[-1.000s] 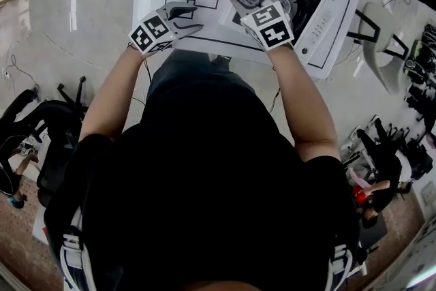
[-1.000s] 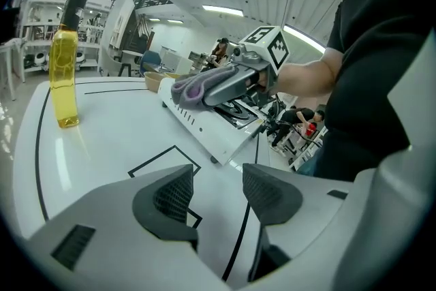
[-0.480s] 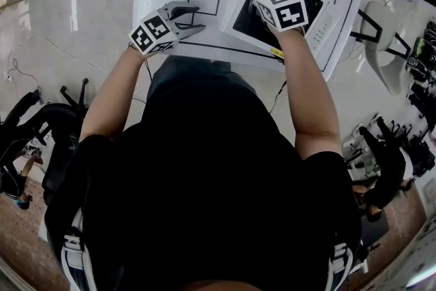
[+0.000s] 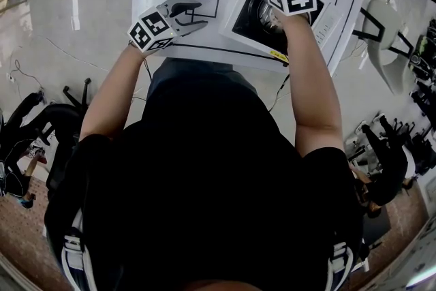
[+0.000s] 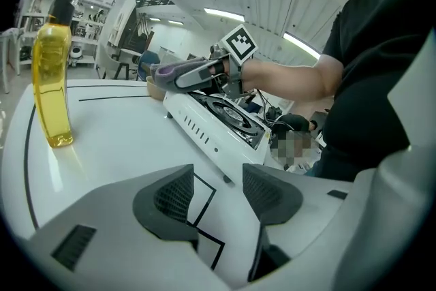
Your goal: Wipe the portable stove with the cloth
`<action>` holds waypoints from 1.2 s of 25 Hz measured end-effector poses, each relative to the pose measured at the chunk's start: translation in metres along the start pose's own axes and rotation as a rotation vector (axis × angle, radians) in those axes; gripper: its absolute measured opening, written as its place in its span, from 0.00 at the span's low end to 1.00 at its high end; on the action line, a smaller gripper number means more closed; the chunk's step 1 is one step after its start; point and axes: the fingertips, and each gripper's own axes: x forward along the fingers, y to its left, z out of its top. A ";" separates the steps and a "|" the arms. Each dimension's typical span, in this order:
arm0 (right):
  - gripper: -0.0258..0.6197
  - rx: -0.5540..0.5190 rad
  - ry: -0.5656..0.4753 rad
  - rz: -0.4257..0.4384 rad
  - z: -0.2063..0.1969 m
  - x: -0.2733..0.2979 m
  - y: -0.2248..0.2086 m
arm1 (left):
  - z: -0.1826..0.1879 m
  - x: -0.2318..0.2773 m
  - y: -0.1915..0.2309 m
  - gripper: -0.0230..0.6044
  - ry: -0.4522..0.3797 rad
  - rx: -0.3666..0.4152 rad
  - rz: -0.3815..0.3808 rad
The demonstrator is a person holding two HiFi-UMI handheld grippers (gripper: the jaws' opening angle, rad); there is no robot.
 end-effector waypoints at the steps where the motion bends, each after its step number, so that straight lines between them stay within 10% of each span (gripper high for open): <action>1: 0.22 0.009 -0.002 -0.002 0.000 -0.001 -0.003 | 0.002 0.001 0.000 0.41 -0.003 -0.002 0.000; 30: 0.22 0.301 0.034 -0.195 -0.123 -0.133 -0.121 | 0.062 0.025 -0.030 0.41 -0.096 0.007 0.072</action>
